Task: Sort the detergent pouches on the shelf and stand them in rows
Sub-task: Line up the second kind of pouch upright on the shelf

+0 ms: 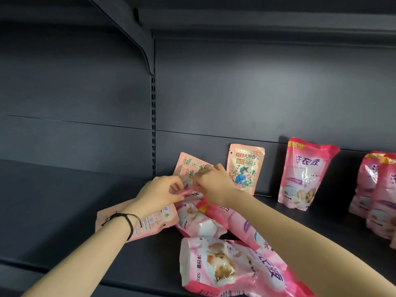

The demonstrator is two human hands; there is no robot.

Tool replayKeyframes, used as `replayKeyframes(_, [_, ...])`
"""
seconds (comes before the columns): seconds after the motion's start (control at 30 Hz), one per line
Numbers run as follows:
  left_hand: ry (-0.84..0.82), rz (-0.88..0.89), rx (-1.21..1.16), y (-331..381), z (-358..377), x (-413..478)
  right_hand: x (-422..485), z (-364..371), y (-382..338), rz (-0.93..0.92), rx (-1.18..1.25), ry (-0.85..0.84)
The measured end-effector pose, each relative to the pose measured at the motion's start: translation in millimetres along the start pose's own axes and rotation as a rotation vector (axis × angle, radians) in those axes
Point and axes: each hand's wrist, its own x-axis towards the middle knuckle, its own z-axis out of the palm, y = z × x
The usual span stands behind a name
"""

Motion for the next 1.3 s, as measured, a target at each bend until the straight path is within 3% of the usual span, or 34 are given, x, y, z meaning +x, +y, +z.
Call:
replayKeyframes(0.23, [0.139,0.182,0.161,22,1,0,-29,-35,30,0.13,0.161,0.036])
replayKeyframes(0.43, [0.254,0.347,0.18,43,7,12,-63,-61,37,0.101,0.289,-0.056])
replayKeyframes(0.53, [0.33,0.456,0.085,49,10,20,-65,-69,51,0.136,0.616,-0.168])
replayKeyframes(0.67, [0.363,0.554,-0.039,58,15,30,-47,-55,86,0.494,1.24,-0.113])
replayKeyframes(0.73, [0.352,0.596,-0.053,60,17,35,-33,-37,101,0.595,1.357,-0.236])
replayKeyframes(0.8, [0.293,0.608,-0.084,57,18,37,-20,-19,101,0.608,1.268,-0.474])
replayKeyframes(0.87, [0.181,0.553,-0.11,54,17,36,-8,-7,92,0.585,1.13,-0.62])
replayKeyframes(0.97, [0.155,0.384,-0.166,50,13,27,3,-2,76,0.549,1.016,-0.635])
replayKeyframes(1.1, [0.105,-0.064,-0.318,46,10,3,4,2,69,0.51,0.981,-0.63])
replayKeyframes(1.2, [0.068,-0.316,-0.621,46,12,-8,2,3,65,0.509,0.93,-0.63])
replayKeyframes(1.3, [0.021,-0.455,-1.106,50,12,-9,2,4,62,0.535,0.967,-0.624])
